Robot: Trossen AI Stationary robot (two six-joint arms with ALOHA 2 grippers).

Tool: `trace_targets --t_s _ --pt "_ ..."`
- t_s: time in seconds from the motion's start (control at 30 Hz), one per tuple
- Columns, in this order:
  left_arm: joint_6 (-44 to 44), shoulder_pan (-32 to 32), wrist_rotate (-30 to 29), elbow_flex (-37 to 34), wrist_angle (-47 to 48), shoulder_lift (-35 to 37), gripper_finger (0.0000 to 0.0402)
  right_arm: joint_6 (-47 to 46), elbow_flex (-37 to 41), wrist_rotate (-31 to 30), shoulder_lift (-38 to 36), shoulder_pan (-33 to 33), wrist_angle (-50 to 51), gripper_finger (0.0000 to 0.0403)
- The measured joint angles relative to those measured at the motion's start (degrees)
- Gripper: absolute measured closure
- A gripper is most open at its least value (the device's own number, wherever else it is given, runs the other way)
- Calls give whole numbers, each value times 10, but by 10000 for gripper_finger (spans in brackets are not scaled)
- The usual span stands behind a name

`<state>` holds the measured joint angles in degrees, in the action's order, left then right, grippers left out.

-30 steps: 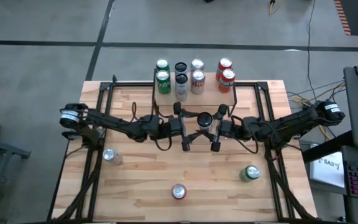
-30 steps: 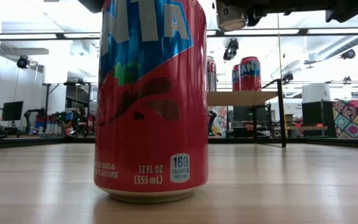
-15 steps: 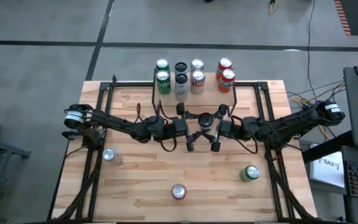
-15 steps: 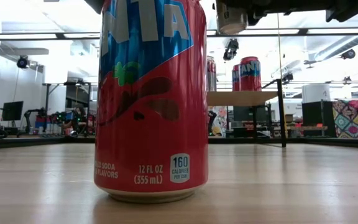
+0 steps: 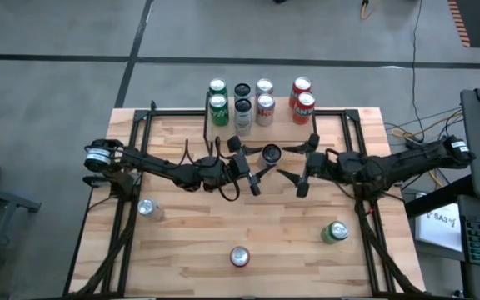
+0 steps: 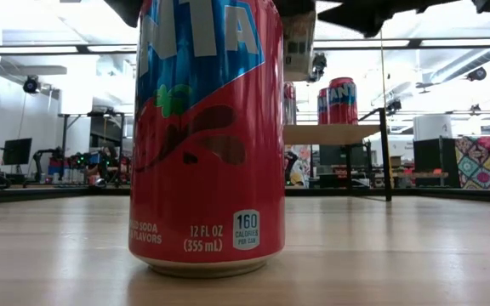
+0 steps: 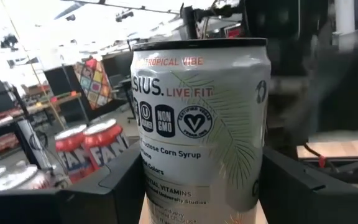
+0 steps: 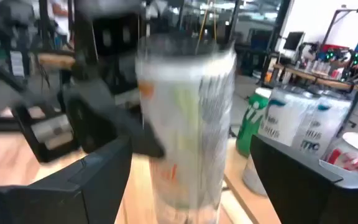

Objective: Place canned beverage on shelf
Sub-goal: Put the white yellow soda can on the shelf

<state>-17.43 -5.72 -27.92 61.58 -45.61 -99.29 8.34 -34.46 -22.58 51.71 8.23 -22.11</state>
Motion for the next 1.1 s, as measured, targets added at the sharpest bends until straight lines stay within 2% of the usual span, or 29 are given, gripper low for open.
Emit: trace_targets --t_s 0.2,0.57,1.0,1.1 --pt "15 2 -1 -4 -7 -17 175 2 0 1 -16 0 -10 88" --pt "34 6 15 -3 -76 -44 175 30 0 1 59 -2 -110 69" --pt "44 7 15 -3 -78 -49 175 50 -39 5 125 -23 -137 78" --pt "45 6 15 -3 -80 -49 160 56 -52 1 133 -23 -137 94"
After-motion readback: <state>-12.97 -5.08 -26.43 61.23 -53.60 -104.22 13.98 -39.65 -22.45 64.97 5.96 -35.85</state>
